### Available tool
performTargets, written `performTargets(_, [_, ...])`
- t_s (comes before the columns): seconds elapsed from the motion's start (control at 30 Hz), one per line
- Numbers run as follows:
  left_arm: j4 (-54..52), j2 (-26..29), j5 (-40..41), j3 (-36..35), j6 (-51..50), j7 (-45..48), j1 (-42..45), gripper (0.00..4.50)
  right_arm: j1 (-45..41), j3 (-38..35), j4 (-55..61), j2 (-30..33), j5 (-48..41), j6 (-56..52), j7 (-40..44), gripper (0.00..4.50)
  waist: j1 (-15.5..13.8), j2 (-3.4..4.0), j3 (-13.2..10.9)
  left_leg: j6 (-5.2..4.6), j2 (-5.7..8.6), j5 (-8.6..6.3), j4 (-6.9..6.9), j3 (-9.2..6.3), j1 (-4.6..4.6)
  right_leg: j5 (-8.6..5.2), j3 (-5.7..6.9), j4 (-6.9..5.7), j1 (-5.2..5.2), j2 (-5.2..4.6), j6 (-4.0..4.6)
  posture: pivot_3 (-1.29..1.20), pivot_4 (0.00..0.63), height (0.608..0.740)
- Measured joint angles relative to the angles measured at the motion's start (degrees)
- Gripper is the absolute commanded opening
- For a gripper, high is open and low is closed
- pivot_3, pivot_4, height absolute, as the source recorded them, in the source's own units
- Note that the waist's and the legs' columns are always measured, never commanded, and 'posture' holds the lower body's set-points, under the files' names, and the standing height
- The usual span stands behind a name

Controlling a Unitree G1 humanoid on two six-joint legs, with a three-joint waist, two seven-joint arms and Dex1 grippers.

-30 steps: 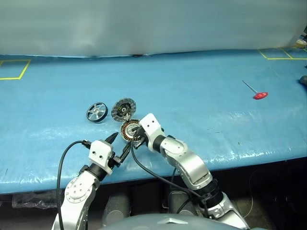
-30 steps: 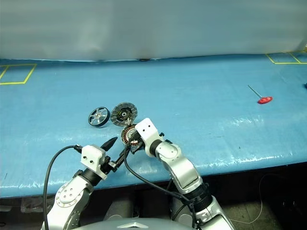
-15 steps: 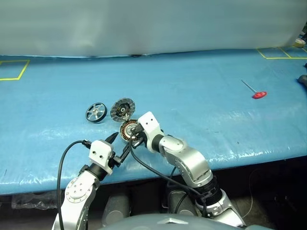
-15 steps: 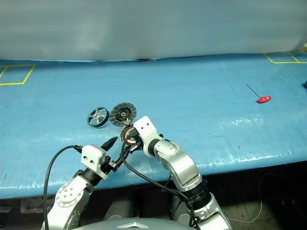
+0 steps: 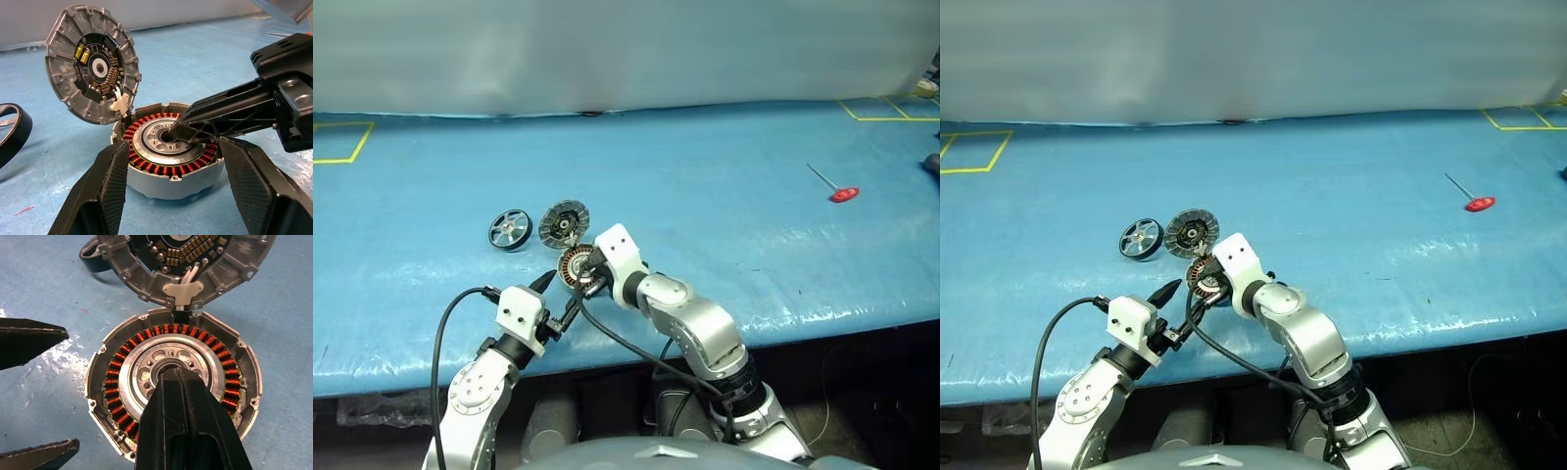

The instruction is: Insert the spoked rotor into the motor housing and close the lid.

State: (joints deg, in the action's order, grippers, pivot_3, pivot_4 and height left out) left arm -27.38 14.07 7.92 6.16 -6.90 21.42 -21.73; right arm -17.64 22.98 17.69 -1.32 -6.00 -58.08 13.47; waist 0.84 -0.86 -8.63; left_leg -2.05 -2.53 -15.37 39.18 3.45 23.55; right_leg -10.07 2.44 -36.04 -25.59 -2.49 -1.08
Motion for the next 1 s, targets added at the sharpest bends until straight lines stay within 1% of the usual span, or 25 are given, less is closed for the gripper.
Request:
performTargets(0.23, [0.0,-0.1,0.0,0.2,0.1,0.0,0.0,3.21,-0.1,-0.7,0.8,-0.5,-1.2,-2.6,0.2,0.02,0.1,0.01,0.0,0.00,0.00,0.00,0.00,0.00,0.00,0.00,0.00,0.00,0.00,0.00,0.00,0.00,0.150,0.740])
performTargets(0.4, [0.0,-0.3,0.0,0.8,0.1,0.0,-0.1,3.21,-0.4,0.7,1.1,1.0,-1.4,-2.6,1.1,0.02,0.3,0.01,0.0,0.00,0.00,0.00,0.00,-0.01,-0.01,0.00,0.00,0.00,0.00,0.00,0.00,0.00,0.150,0.740])
performTargets(0.67, [0.0,-0.3,0.0,1.1,0.1,-0.1,-0.1,3.21,-0.6,1.9,0.4,1.3,-1.2,-1.3,1.0,0.02,0.4,0.01,0.0,0.00,-0.01,0.00,0.00,-0.01,-0.01,0.00,0.00,0.00,0.01,0.00,0.00,0.00,0.150,0.740])
performTargets(0.87, [0.0,-0.3,0.0,1.1,0.1,-0.1,-0.1,3.21,-1.2,-0.2,-1.6,-1.0,-1.4,-2.0,-0.4,0.02,0.5,0.01,0.0,0.00,-0.02,0.00,0.00,-0.01,-0.03,0.00,0.00,0.00,0.01,0.01,0.00,0.00,0.150,0.740])
performTargets(1.0, [0.0,-0.4,0.0,1.1,0.1,-0.2,-0.2,3.21,-1.2,-0.7,-1.4,-1.1,-1.7,-3.0,-0.6,0.02,0.5,0.02,0.0,0.00,-0.01,0.00,0.00,-0.01,-0.04,0.00,0.00,0.00,0.03,-0.01,0.00,0.00,0.150,0.740])
